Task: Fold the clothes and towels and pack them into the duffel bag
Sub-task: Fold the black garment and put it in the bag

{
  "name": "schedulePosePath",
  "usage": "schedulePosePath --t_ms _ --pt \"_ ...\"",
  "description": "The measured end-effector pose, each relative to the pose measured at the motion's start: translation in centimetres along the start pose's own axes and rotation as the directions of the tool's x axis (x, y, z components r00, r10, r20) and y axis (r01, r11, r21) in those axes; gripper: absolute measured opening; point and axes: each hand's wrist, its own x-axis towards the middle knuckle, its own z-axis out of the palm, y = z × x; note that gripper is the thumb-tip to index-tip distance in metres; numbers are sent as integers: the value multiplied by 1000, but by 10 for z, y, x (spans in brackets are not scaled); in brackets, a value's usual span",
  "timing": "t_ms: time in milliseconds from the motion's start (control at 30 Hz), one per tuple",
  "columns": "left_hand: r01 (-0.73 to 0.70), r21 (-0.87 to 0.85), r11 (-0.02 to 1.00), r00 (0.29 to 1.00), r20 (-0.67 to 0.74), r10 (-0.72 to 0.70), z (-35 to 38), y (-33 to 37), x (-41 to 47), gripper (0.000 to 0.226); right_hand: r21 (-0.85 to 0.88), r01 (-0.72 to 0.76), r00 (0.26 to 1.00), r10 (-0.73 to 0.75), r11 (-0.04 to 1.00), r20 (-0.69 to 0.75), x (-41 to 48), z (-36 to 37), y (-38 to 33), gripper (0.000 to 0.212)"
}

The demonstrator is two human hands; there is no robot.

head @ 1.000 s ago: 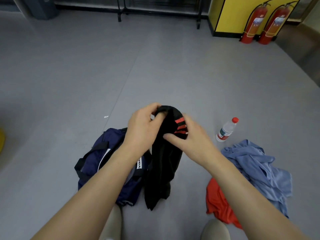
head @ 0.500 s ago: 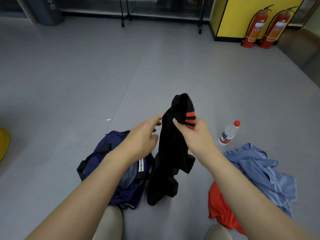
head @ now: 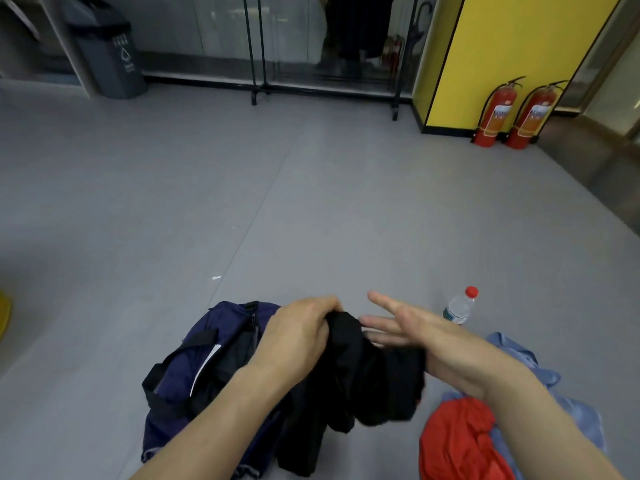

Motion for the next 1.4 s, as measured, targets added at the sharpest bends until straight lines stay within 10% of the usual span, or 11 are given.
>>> schedulePosePath --t_ms 333,533,767,933,1100,1200,1400 --pt "-232 -48 972 971 48 234 3 30 -15 46 -72 -250 926 217 966 -308 55 16 30 18" --pt "-178 -62 982 969 161 186 2 22 -17 41 -117 -88 941 44 989 -336 56 16 28 42" --pt "195 -172 966 980 63 -187 -3 -5 1 44 -208 97 971 -138 973 -193 40 24 8 44" --pt "321 -491 810 931 321 -174 -2 -9 9 41 -155 200 968 -219 968 -121 28 30 -2 41" --pt "446 -606 659 895 277 -350 -3 -5 11 17 -8 215 963 -213 977 -164 23 15 -3 44" --pt "390 -706 591 914 222 -339 -8 0 9 19 -54 142 984 -147 988 -100 23 9 3 53" --pt "138 -582 801 988 139 -69 -19 23 0 35 -189 99 989 -117 977 -87 30 9 12 45"
